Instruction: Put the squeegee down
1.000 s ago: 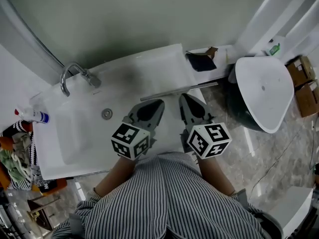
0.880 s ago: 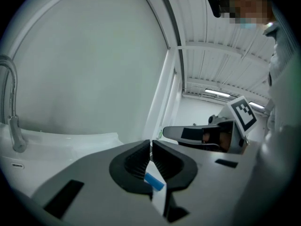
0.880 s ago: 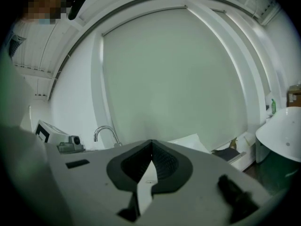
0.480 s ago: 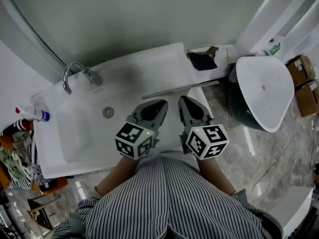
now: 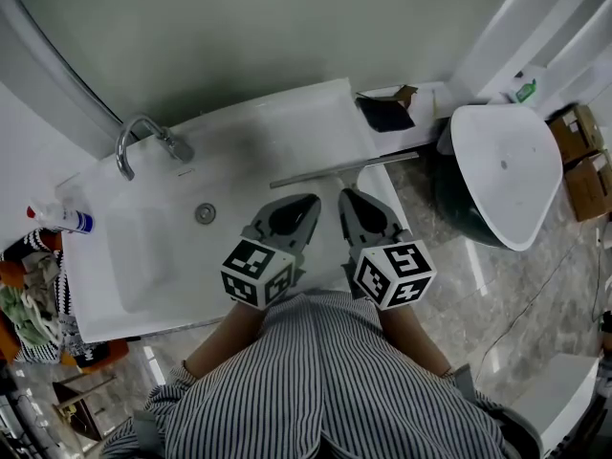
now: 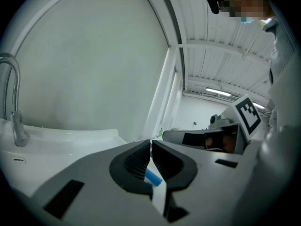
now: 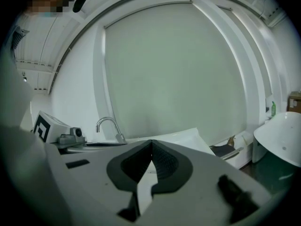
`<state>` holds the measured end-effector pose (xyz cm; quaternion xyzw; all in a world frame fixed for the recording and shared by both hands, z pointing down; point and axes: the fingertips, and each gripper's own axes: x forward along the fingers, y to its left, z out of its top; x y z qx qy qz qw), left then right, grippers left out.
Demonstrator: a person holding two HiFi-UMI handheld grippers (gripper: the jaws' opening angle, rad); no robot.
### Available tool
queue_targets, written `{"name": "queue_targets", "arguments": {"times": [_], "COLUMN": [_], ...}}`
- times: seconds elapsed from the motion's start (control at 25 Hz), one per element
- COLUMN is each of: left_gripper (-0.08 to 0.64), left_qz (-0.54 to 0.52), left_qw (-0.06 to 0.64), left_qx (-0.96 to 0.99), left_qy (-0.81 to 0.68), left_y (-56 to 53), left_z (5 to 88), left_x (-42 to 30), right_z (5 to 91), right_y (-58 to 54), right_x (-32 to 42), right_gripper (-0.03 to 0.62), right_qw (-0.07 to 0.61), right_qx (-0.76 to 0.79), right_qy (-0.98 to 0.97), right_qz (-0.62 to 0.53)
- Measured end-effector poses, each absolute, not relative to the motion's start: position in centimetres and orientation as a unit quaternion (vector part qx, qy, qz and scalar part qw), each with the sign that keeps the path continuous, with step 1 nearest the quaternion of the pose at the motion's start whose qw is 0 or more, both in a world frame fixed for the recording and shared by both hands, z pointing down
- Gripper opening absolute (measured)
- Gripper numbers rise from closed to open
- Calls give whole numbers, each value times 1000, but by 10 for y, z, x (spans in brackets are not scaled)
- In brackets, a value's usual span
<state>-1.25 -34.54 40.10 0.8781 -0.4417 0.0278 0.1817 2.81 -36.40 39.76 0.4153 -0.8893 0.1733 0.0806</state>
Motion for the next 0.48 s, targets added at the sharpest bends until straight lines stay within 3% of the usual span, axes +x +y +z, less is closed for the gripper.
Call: {"name": "queue_targets", "arguments": {"times": [0.48], "left_gripper": [23], "left_qz": [42], "left_qw": [187], "left_qx": [875], "left_qy": [-444], "left_y": [-342], "left_z": [410], "left_x": [-11], "right_z": [406], "right_y": [-359], "right_x": [20], "right_gripper": [15], "right_qw": [91], "right_qx": [407], "right_qy": [-890], "right_qz": [184]}}
